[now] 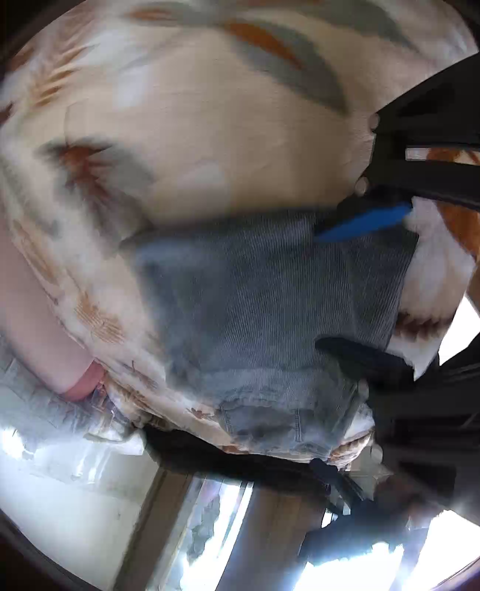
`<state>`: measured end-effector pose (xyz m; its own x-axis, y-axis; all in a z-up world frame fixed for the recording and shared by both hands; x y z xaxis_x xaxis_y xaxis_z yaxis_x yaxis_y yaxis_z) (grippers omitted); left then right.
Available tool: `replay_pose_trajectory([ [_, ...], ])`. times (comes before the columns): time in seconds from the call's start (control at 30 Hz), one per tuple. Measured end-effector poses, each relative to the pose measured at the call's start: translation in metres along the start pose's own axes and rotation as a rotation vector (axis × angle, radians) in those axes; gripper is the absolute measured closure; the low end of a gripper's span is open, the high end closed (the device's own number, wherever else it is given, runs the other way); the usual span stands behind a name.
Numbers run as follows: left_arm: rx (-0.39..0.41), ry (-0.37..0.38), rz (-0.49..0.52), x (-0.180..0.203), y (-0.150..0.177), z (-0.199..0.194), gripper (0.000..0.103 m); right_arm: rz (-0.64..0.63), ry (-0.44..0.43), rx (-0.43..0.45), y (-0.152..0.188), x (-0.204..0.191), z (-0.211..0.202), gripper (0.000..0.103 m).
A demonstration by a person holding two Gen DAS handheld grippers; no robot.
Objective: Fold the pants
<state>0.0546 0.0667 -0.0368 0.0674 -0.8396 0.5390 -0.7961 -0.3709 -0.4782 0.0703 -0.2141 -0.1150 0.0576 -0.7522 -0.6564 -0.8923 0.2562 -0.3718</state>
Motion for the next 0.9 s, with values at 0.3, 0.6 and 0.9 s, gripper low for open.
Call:
replay_pose_trajectory([
  [0.3, -0.166, 0.258, -0.148, 0.067, 0.037, 0.018, 0.001, -0.016, -0.046, 0.101, 0.004, -0.010, -0.029, 0.040],
  [0.6, -0.219, 0.150, -0.206, 0.065, 0.059, 0.052, 0.001, 0.076, -0.119, 0.124, 0.000, 0.018, -0.020, 0.040],
  [0.9, -0.251, -0.028, -0.213, 0.042, 0.069, 0.075, 0.096, 0.013, -0.115, 0.152, -0.002, 0.008, -0.032, 0.040],
])
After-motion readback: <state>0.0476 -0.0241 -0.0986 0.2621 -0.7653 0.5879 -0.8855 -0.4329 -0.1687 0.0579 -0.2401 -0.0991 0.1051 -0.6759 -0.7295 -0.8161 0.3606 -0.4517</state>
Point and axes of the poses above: each gripper's, at about its wrist camera, not at the fingertips, and z roughly the way its jaws point, x to its right, y to its underside, the point moved 9 cm from there along z, roughly the way its jaws point, and after that the axes turned 3 degrees about x, right-handed, at the moved point
